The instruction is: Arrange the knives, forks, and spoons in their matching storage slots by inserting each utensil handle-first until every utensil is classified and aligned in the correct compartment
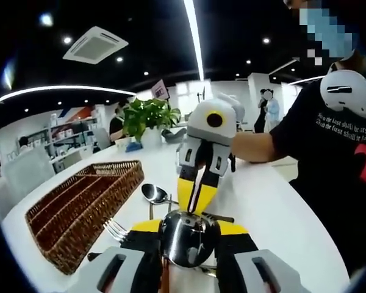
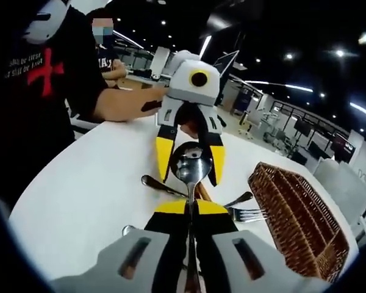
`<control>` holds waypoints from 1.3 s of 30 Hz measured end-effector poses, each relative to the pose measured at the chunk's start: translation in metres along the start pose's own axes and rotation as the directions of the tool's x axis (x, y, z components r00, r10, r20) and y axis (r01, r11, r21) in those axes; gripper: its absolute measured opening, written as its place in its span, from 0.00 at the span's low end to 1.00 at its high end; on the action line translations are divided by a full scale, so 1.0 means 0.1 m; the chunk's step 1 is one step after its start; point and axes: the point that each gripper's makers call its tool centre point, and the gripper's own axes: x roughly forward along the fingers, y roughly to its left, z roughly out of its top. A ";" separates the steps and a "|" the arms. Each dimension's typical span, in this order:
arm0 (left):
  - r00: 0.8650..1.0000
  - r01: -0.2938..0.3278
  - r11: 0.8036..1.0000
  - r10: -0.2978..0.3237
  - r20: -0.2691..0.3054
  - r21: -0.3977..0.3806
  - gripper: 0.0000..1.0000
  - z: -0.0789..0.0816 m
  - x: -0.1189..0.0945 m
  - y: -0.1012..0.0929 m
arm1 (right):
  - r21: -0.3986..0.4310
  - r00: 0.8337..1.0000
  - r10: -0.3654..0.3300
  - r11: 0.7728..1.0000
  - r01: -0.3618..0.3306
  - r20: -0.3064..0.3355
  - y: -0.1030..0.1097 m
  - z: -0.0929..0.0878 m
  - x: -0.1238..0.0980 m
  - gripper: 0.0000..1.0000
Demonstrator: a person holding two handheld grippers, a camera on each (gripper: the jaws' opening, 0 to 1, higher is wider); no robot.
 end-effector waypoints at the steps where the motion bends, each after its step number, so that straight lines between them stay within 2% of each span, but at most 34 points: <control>1: 1.000 0.001 1.000 -0.001 -0.001 0.001 0.32 0.00 0.00 0.00 | 0.004 1.000 0.001 1.000 -0.001 0.003 0.00 0.00 0.00 0.03; 5: 1.000 0.005 1.000 -0.005 0.001 0.000 0.32 0.00 -0.01 -0.01 | 0.016 1.000 -0.006 1.000 0.007 -0.021 -0.02 -0.12 0.02 0.03; 9: 1.000 0.008 1.000 -0.008 -0.009 0.006 0.31 -0.03 0.01 -0.01 | 0.002 0.999 0.012 1.000 -0.012 -0.033 0.00 -0.11 0.01 0.02; 17: 1.000 -0.001 1.000 0.001 -0.009 0.002 0.32 -0.03 -0.02 0.01 | -0.018 0.998 0.002 1.000 -0.003 -0.056 0.00 -0.09 0.01 0.01; 20: 1.000 -0.016 0.999 0.016 0.004 0.043 0.33 0.01 -0.04 0.01 | -0.026 0.998 -0.004 1.000 0.002 -0.063 0.00 -0.06 0.00 0.00; 25: 0.996 -0.073 0.997 0.072 0.046 0.023 0.44 0.09 -0.16 0.15 | -0.034 0.996 -0.015 0.999 0.012 -0.089 -0.06 -0.03 -0.04 0.00; 27: 0.990 -0.124 0.992 0.124 0.061 -0.002 0.53 0.10 -0.24 0.27 | -0.029 0.996 -0.022 0.999 0.019 -0.090 -0.09 -0.03 -0.05 0.00; 29: 0.977 -0.198 0.980 0.199 0.076 -0.017 0.68 0.13 -0.33 0.42 | -0.060 0.995 -0.036 0.998 0.030 -0.098 -0.13 -0.03 -0.07 0.00; 31: 0.953 -0.283 0.956 0.289 0.093 -0.076 0.88 0.15 -0.44 0.61 | -0.073 0.992 -0.046 0.997 0.038 -0.114 -0.18 0.01 -0.12 0.00; 33: 0.938 -0.319 0.941 0.330 0.102 -0.111 0.99 0.16 -0.51 0.71 | -0.100 0.991 -0.062 0.994 0.050 -0.119 -0.23 0.05 -0.17 0.00; 35: 0.920 -0.362 0.921 0.378 0.104 -0.145 1.00 0.15 -0.60 0.81 | -0.122 0.988 -0.073 0.991 0.057 -0.136 -0.29 0.10 -0.24 0.00; 37: 0.915 -0.369 0.913 0.389 0.102 -0.174 1.00 0.13 -0.64 0.84 | -0.121 0.988 -0.073 0.991 0.056 -0.136 -0.33 0.16 -0.31 0.00; 39: 0.903 -0.395 0.903 0.416 0.111 -0.170 1.00 0.14 -0.69 0.88 | -0.123 0.987 -0.077 0.991 0.060 -0.138 -0.37 0.20 -0.38 0.00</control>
